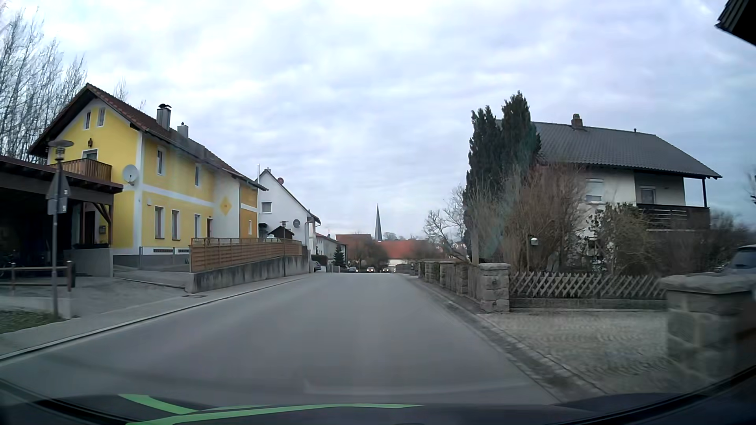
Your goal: Follow the waypoints while adhering to traffic rules and regulations
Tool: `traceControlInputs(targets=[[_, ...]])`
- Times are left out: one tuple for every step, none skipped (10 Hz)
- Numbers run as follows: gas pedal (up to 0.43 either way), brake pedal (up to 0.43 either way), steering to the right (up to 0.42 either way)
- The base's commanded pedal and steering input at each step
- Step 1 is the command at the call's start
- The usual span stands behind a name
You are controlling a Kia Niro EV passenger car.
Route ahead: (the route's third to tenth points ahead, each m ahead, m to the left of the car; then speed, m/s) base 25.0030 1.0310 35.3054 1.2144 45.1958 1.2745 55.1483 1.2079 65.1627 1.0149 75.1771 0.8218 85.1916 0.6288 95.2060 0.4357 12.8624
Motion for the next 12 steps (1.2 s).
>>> traceControlInputs(targets=[[0.110,0.000,0.001],[0.110,0.000,0.001],[0.110,0.000,0.001],[0.110,0.000,0.000],[0.110,0.000,0.000],[0.110,0.000,0.000],[0.110,0.000,0.000],[0.098,0.000,0.000],[0.098,0.000,0.000],[0.098,0.000,0.000],[0.098,0.000,0.000],[0.098,0.000,0.000]])
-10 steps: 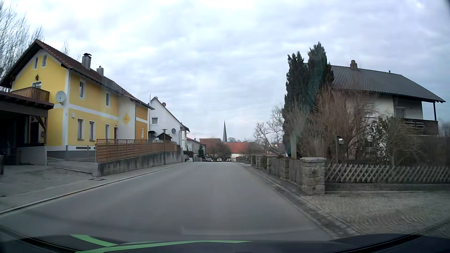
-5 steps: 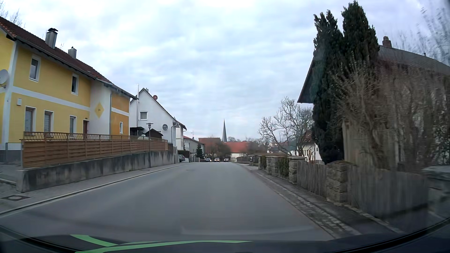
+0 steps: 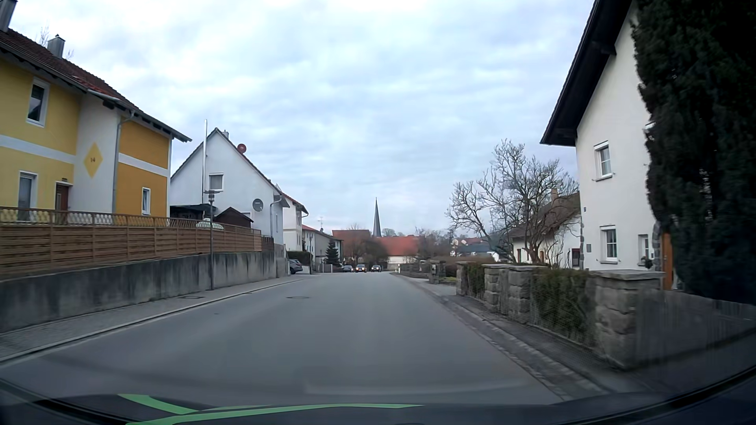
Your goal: Follow the waypoints while adhering to traffic rules and regulations
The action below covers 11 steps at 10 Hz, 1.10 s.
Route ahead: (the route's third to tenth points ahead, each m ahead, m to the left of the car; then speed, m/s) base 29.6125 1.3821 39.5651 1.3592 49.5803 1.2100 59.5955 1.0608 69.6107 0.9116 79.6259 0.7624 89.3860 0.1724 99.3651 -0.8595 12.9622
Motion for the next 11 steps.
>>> traceControlInputs(targets=[[0.098,0.000,-0.001],[0.098,0.000,-0.001],[0.098,0.000,-0.001],[0.098,0.000,-0.001],[0.098,0.000,-0.001],[0.098,0.000,-0.001],[0.110,0.000,-0.001],[0.110,0.000,-0.001],[0.110,0.000,-0.001],[0.110,0.000,-0.001],[0.118,0.000,-0.001]])
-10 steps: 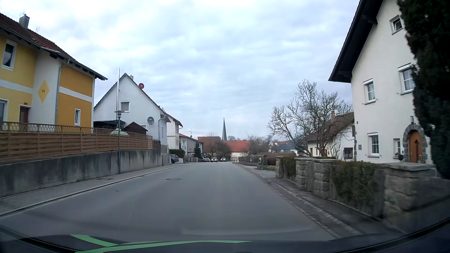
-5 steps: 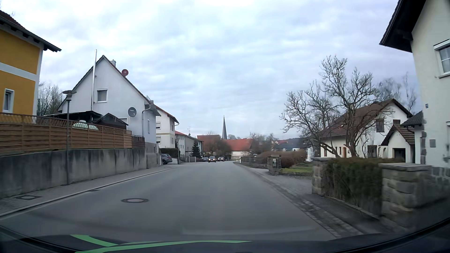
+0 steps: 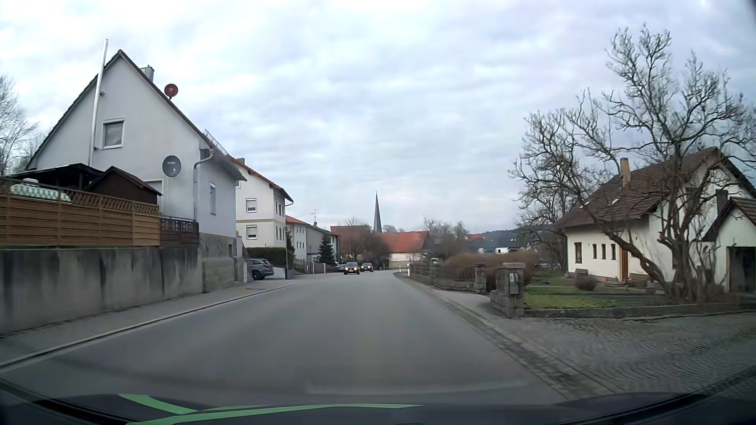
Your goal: Follow the waypoints while adhering to traffic rules and regulations
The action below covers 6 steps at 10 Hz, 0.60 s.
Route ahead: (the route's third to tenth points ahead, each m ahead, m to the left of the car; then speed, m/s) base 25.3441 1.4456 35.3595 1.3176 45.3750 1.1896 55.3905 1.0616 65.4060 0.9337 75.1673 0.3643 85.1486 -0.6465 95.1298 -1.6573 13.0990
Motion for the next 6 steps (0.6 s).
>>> traceControlInputs(targets=[[0.118,0.000,-0.001],[0.118,0.000,-0.001],[0.118,0.000,-0.001],[0.118,0.000,-0.001],[0.118,0.000,-0.001],[0.118,0.000,-0.001]])
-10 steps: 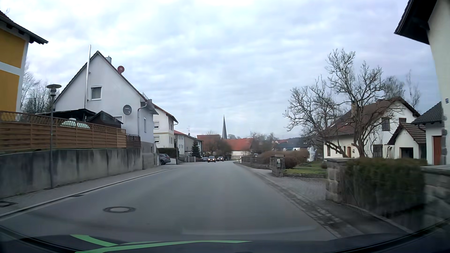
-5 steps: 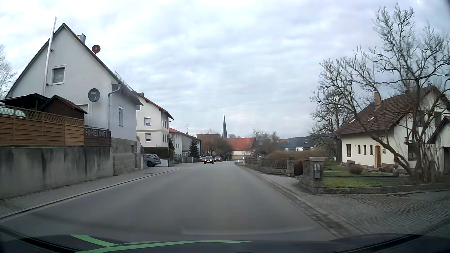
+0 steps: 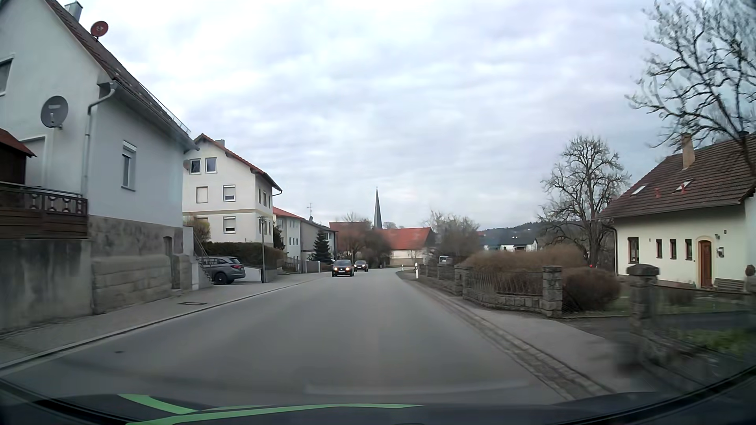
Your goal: Follow the waypoints while adhering to traffic rules and regulations
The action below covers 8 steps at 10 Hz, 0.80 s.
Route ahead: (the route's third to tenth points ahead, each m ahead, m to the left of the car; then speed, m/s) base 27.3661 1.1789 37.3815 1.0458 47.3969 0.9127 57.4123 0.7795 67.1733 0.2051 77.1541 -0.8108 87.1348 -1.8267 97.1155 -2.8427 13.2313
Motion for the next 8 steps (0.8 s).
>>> traceControlInputs(targets=[[0.118,0.000,-0.001],[0.110,0.000,-0.001],[0.110,0.000,0.000],[0.098,0.000,0.000],[0.087,0.000,0.000],[0.079,0.000,0.000],[0.079,0.000,0.000],[0.059,0.000,0.000]])
